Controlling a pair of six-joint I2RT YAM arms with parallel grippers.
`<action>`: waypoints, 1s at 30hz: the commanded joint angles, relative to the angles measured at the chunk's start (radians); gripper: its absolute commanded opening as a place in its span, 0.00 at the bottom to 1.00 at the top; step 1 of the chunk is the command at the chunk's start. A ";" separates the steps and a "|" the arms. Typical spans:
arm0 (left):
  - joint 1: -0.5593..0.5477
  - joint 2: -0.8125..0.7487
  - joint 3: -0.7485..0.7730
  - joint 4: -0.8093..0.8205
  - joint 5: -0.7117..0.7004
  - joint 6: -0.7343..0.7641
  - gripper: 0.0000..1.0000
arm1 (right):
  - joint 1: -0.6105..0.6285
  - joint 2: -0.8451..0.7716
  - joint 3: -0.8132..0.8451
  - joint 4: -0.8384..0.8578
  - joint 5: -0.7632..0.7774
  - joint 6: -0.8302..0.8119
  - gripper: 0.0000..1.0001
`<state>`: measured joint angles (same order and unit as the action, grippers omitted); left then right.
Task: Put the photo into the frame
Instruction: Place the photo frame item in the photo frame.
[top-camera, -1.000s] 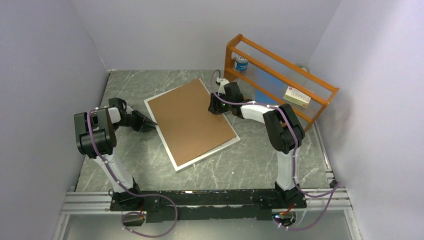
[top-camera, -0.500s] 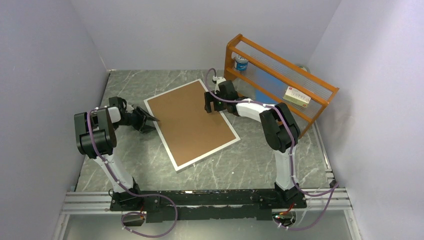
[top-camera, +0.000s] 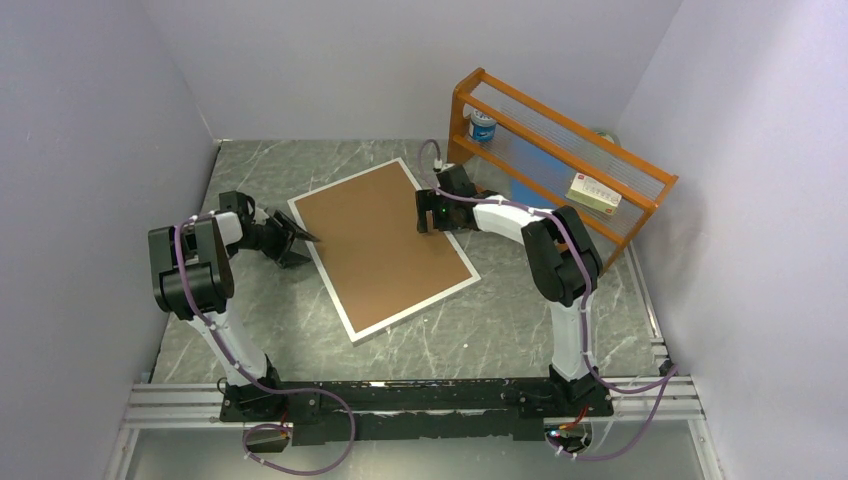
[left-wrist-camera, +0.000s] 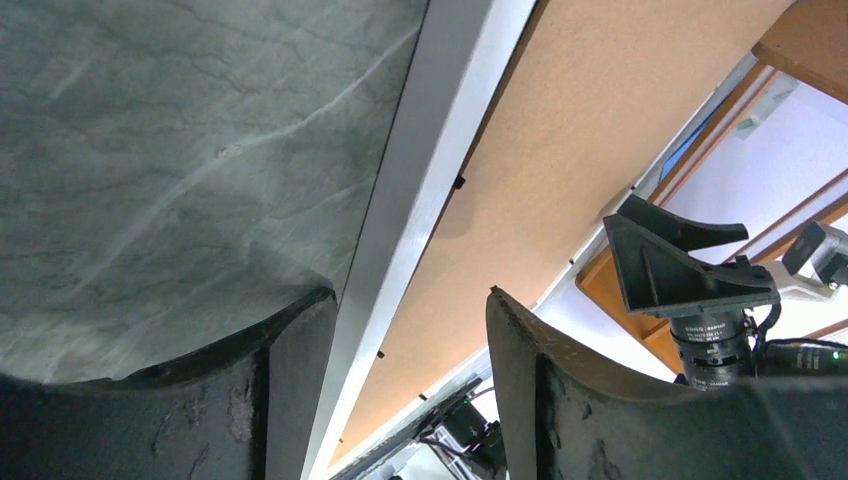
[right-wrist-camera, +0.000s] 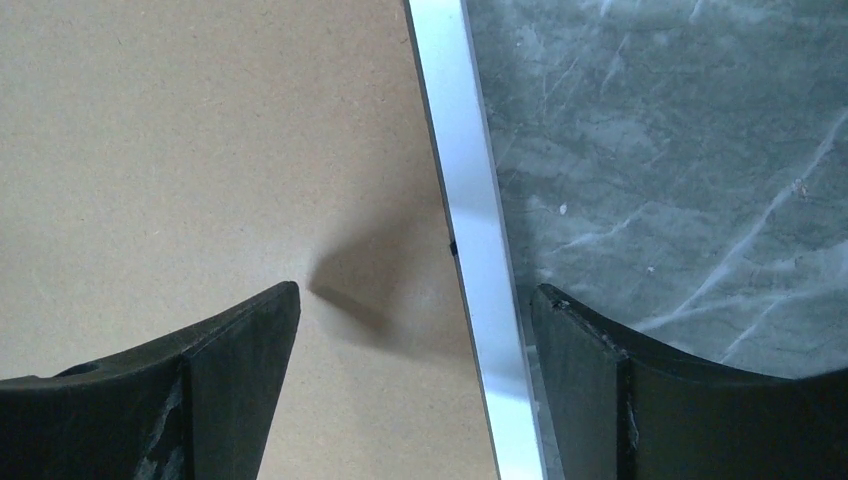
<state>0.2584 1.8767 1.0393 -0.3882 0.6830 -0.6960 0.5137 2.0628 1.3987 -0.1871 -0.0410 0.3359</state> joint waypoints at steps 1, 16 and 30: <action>0.001 0.050 0.028 -0.066 -0.188 0.059 0.64 | 0.000 -0.052 0.006 -0.058 -0.003 0.038 0.88; 0.000 0.059 0.332 0.050 -0.402 0.252 0.90 | 0.014 -0.254 -0.147 -0.154 -0.052 0.022 0.75; -0.024 0.416 0.655 0.246 0.062 0.286 0.85 | -0.027 -0.544 -0.292 -0.353 -0.085 0.309 0.86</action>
<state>0.2512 2.2169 1.6337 -0.1997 0.5964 -0.4206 0.4866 1.5894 1.2133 -0.4618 -0.0723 0.5640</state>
